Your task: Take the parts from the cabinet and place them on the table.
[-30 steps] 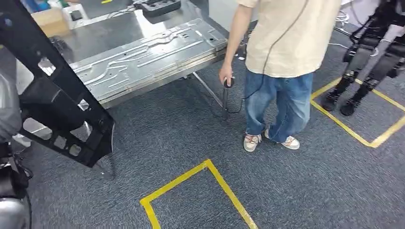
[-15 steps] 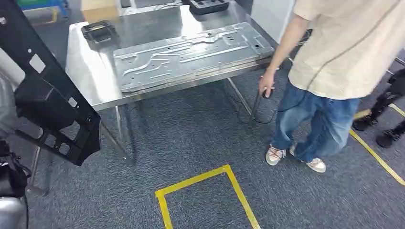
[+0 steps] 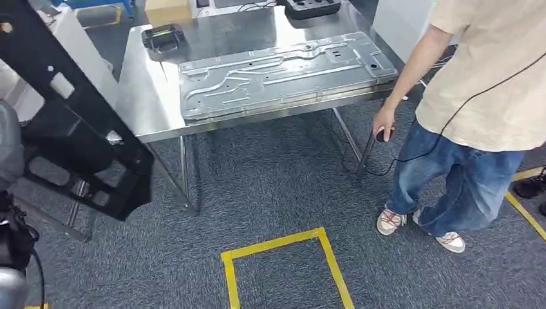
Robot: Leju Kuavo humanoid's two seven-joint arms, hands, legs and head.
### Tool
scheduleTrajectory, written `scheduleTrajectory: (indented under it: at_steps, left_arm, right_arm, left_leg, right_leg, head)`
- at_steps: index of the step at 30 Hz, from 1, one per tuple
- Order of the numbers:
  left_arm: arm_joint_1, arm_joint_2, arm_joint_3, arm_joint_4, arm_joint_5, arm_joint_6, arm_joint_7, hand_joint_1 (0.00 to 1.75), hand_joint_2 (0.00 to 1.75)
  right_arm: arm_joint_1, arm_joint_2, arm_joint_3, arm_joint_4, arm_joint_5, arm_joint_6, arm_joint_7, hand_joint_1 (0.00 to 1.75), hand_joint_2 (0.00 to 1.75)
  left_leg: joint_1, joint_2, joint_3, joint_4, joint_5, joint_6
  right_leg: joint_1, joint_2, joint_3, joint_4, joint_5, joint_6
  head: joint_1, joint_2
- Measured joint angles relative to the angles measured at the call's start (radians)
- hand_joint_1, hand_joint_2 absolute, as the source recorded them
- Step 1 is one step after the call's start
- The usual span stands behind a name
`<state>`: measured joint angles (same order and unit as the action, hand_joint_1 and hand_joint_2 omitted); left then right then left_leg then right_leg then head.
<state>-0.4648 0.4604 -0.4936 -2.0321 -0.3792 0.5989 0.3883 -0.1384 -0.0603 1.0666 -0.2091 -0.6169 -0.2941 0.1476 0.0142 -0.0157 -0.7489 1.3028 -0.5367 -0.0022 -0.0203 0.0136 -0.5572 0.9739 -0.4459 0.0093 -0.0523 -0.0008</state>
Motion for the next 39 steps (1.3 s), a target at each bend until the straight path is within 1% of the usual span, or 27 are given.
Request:
scheduleTrajectory:
  at_steps: [1, 4, 5, 7, 9, 10, 11, 12, 14, 15, 16, 17, 19, 20, 21, 22, 23, 24, 26, 28, 30, 31, 32, 33, 35, 37, 39]
  left_arm:
    - [0.0, 0.0, 0.0, 0.0, 0.004, -0.001, -0.001, 1.75, 1.75]
    - [-0.002, 0.002, 0.004, 0.0, 0.008, -0.002, -0.009, 1.75, 1.75]
    - [-0.004, 0.003, 0.006, 0.0, 0.008, -0.002, -0.01, 1.75, 1.75]
    - [-0.005, 0.005, 0.008, -0.002, 0.008, -0.003, -0.011, 1.75, 1.75]
    - [-0.004, 0.005, 0.008, -0.002, 0.009, -0.006, -0.011, 1.75, 1.75]
    - [-0.004, 0.005, 0.009, -0.005, 0.009, -0.008, -0.011, 1.75, 1.75]
    - [-0.007, 0.006, 0.009, -0.006, 0.008, -0.01, -0.012, 1.75, 1.75]
    - [-0.008, 0.006, 0.009, -0.008, 0.008, -0.011, -0.012, 1.75, 1.75]
    - [-0.005, 0.006, 0.008, -0.008, 0.009, -0.015, -0.012, 1.75, 1.75]
    - [-0.003, 0.005, 0.008, -0.008, 0.009, -0.014, -0.012, 1.75, 1.75]
    - [-0.002, 0.006, 0.007, -0.008, 0.01, -0.014, -0.012, 1.75, 1.75]
    - [-0.002, 0.006, 0.007, -0.008, 0.01, -0.014, -0.012, 1.75, 1.75]
    - [-0.002, 0.005, 0.008, -0.008, 0.01, -0.014, -0.012, 1.75, 1.75]
    - [-0.003, 0.006, 0.008, -0.008, 0.011, -0.014, -0.013, 1.75, 1.75]
    - [-0.002, 0.005, 0.007, -0.008, 0.014, -0.016, -0.015, 1.75, 1.75]
    - [-0.004, 0.005, 0.008, -0.008, 0.016, -0.019, -0.018, 1.75, 1.75]
    - [-0.002, 0.005, 0.008, -0.008, 0.018, -0.02, -0.023, 1.75, 1.75]
    - [-0.001, 0.006, 0.008, -0.008, 0.02, -0.02, -0.027, 1.75, 1.75]
    - [-0.003, 0.006, 0.009, -0.008, 0.022, -0.02, -0.03, 1.75, 1.75]
    - [-0.007, 0.005, 0.009, -0.008, 0.025, -0.019, -0.031, 1.75, 1.75]
    - [0.0, 0.005, 0.008, -0.008, 0.027, -0.019, -0.031, 1.75, 1.75]
    - [0.001, 0.005, 0.008, -0.008, 0.027, -0.019, -0.031, 1.75, 1.75]
    - [0.0, 0.005, 0.008, -0.008, 0.027, -0.019, -0.031, 1.75, 1.75]
    - [0.0, 0.005, 0.008, -0.008, 0.027, -0.019, -0.031, 1.75, 1.75]
    - [0.0, 0.006, 0.008, -0.008, 0.027, -0.018, -0.031, 1.75, 1.75]
    - [-0.002, 0.006, 0.008, -0.008, 0.031, -0.018, -0.032, 1.75, 1.75]
    - [-0.004, 0.005, 0.008, -0.008, 0.029, -0.018, -0.032, 1.75, 1.75]
  right_arm:
    - [0.0, 0.001, 0.0, 0.0, 0.001, -0.002, 0.0, 0.0, 0.0]
    - [0.0, 0.003, 0.0, 0.0, 0.008, -0.003, 0.001, 0.0, 0.0]
    - [0.0, 0.005, 0.0, 0.0, 0.008, -0.004, 0.001, 0.0, 0.0]
    - [-0.002, 0.005, 0.0, 0.0, 0.011, -0.005, 0.003, 0.0, 0.0]
    - [-0.002, 0.007, 0.0, 0.0, 0.011, -0.006, 0.004, 0.0, 0.0]
    - [-0.003, 0.006, 0.0, 0.0, 0.012, -0.006, 0.004, 0.0, 0.0]
    - [-0.003, 0.006, 0.0, 0.0, 0.013, -0.007, 0.005, 0.0, 0.0]
    - [-0.003, 0.006, 0.0, 0.0, 0.013, -0.007, 0.005, 0.0, 0.0]
    - [-0.002, 0.007, 0.001, 0.0, 0.014, -0.007, 0.005, 0.0, 0.0]
    - [-0.001, 0.008, 0.001, 0.0, 0.014, -0.006, 0.005, 0.0, 0.0]
    - [-0.001, 0.008, 0.001, 0.0, 0.014, -0.006, 0.005, 0.0, 0.0]
    - [0.0, 0.009, 0.001, 0.0, 0.014, -0.006, 0.005, 0.0, 0.0]
    - [0.001, 0.008, 0.001, 0.0, 0.013, -0.006, 0.005, 0.0, 0.0]
    - [0.003, 0.008, 0.001, 0.0, 0.013, -0.006, 0.005, 0.0, 0.0]
    - [0.003, 0.008, 0.001, 0.0, 0.012, -0.006, 0.005, 0.0, 0.0]
    - [0.0, 0.008, 0.001, 0.0, 0.011, -0.006, 0.005, 0.0, 0.0]
    - [-0.001, 0.008, 0.001, 0.0, 0.012, -0.008, 0.004, 0.0, 0.0]
    - [0.0, 0.007, 0.001, 0.0, 0.014, -0.01, 0.004, 0.0, 0.0]
    - [-0.001, 0.01, 0.001, 0.0, 0.016, -0.013, 0.003, 0.0, 0.0]
    - [-0.003, 0.008, 0.001, 0.0, 0.017, -0.014, 0.003, 0.0, 0.0]
    - [-0.004, 0.008, 0.001, 0.0, 0.017, -0.015, 0.003, 0.0, 0.0]
    - [-0.004, 0.008, 0.001, 0.0, 0.017, -0.015, 0.003, 0.0, 0.0]
    - [-0.004, 0.008, 0.001, 0.0, 0.017, -0.015, 0.003, 0.0, 0.0]
    - [-0.004, 0.008, 0.001, 0.0, 0.018, -0.015, 0.004, 0.0, 0.0]
    - [0.0, 0.01, 0.001, 0.0, 0.018, -0.015, 0.005, 0.0, 0.0]
    - [-0.008, 0.01, 0.001, 0.0, 0.019, -0.015, 0.005, 0.0, 0.0]
    - [-0.007, 0.009, 0.001, 0.0, 0.02, -0.016, 0.006, 0.0, 0.0]
  left_leg:
    - [0.001, 0.001, 0.005, -0.018, 0.019, 0.0]
    - [-0.001, 0.013, 0.135, -0.276, 0.149, 0.012]
    - [-0.008, 0.025, 0.159, -0.33, 0.144, 0.019]
    - [-0.016, 0.021, 0.161, -0.34, 0.137, 0.03]
    - [-0.012, 0.015, 0.17, -0.347, 0.135, 0.045]
    - [-0.006, 0.013, 0.185, -0.352, 0.136, 0.05]
    - [-0.007, 0.012, 0.191, -0.351, 0.134, 0.055]
    - [-0.007, 0.012, 0.196, -0.351, 0.13, 0.06]
    - [-0.01, 0.012, 0.201, -0.351, 0.123, 0.066]
    - [-0.012, 0.009, 0.204, -0.351, 0.12, 0.067]
    - [-0.012, 0.007, 0.209, -0.35, 0.115, 0.066]
    - [-0.012, 0.004, 0.216, -0.35, 0.11, 0.064]
    - [-0.011, -0.001, 0.236, -0.35, 0.096, 0.058]
    - [-0.011, -0.002, 0.239, -0.35, 0.089, 0.053]
    - [-0.014, -0.004, 0.242, -0.347, 0.084, 0.048]
    - [-0.014, -0.005, 0.238, -0.352, 0.079, 0.039]
    - [-0.015, -0.004, 0.244, -0.339, 0.083, 0.032]
    - [-0.015, -0.005, 0.249, -0.334, 0.081, 0.03]
    - [-0.011, 0.001, 0.247, -0.303, 0.062, 0.023]
    - [-0.008, 0.004, 0.163, -0.162, 0.022, 0.012]
    - [-0.006, 0.004, 0.067, -0.036, -0.034, 0.007]
    - [-0.006, 0.005, 0.047, -0.032, -0.028, 0.007]
    - [-0.006, 0.005, 0.049, -0.069, 0.003, 0.008]
    - [-0.006, 0.005, 0.069, -0.14, 0.052, 0.011]
    - [-0.012, 0.011, 0.126, -0.329, 0.19, 0.029]
    - [-0.024, 0.013, 0.127, -0.339, 0.161, 0.038]
    - [-0.021, 0.013, 0.138, -0.347, 0.171, 0.047]
  right_leg:
    - [0.0, -0.006, 0.003, 0.0, -0.002, 0.0]
    - [0.0, -0.014, 0.019, 0.0, -0.012, 0.008]
    - [0.004, -0.015, 0.02, -0.001, -0.017, 0.014]
    - [0.006, -0.018, 0.026, -0.012, -0.022, 0.028]
    - [0.008, -0.021, 0.036, 0.0, -0.009, 0.039]
    - [0.005, -0.021, 0.033, 0.012, -0.023, 0.041]
    - [0.005, -0.02, 0.019, 0.048, -0.041, 0.043]
    - [0.005, -0.019, -0.017, 0.117, -0.076, 0.045]
    - [0.005, -0.019, -0.114, 0.275, -0.138, 0.051]
    - [0.005, -0.019, -0.15, 0.321, -0.145, 0.052]
    - [0.006, -0.019, -0.16, 0.316, -0.128, 0.052]
    - [0.005, -0.019, -0.146, 0.264, -0.087, 0.051]
    - [0.005, -0.018, -0.072, 0.081, 0.028, 0.048]
    - [0.005, -0.014, -0.048, 0.006, 0.063, 0.044]
    - [0.01, -0.014, -0.047, 0.002, 0.01, 0.036]
    - [0.013, -0.013, -0.045, 0.006, 0.01, 0.03]
    - [0.012, -0.012, -0.044, 0.0, 0.031, 0.018]
    - [0.013, -0.013, -0.034, 0.0, 0.028, 0.01]
    - [0.008, -0.014, -0.008, -0.004, 0.026, 0.002]
    - [0.007, -0.015, 0.0, -0.004, 0.017, -0.007]
    - [0.008, -0.012, 0.007, -0.004, 0.005, -0.007]
    - [0.008, -0.012, 0.014, -0.004, -0.001, -0.007]
    - [0.008, -0.012, 0.024, -0.004, -0.009, -0.005]
    - [0.008, -0.011, 0.037, -0.004, -0.017, -0.003]
    - [0.007, -0.011, 0.059, -0.008, -0.037, 0.004]
    - [0.008, -0.01, 0.061, -0.013, -0.046, 0.016]
    - [0.013, -0.01, 0.075, -0.01, -0.043, 0.025]
  head:
    - [0.0, 0.0]
    - [0.0, 0.0]
    - [0.0, 0.0]
    - [-0.001, 0.0]
    - [0.0, 0.0]
    - [0.0, 0.0]
    - [0.002, 0.0]
    - [0.003, 0.0]
    - [0.003, 0.0]
    - [0.003, 0.0]
    - [0.003, 0.0]
    - [0.003, 0.0]
    - [0.003, 0.0]
    - [0.003, 0.0]
    - [0.003, 0.0]
    - [0.004, 0.0]
    - [0.004, 0.0]
    - [0.004, 0.0]
    - [0.002, 0.0]
    - [0.0, 0.0]
    - [0.0, 0.0]
    - [0.0, 0.0]
    - [0.0, 0.0]
    - [0.0, 0.0]
    - [0.0, 0.0]
    - [0.0, 0.0]
    - [0.001, 0.0]
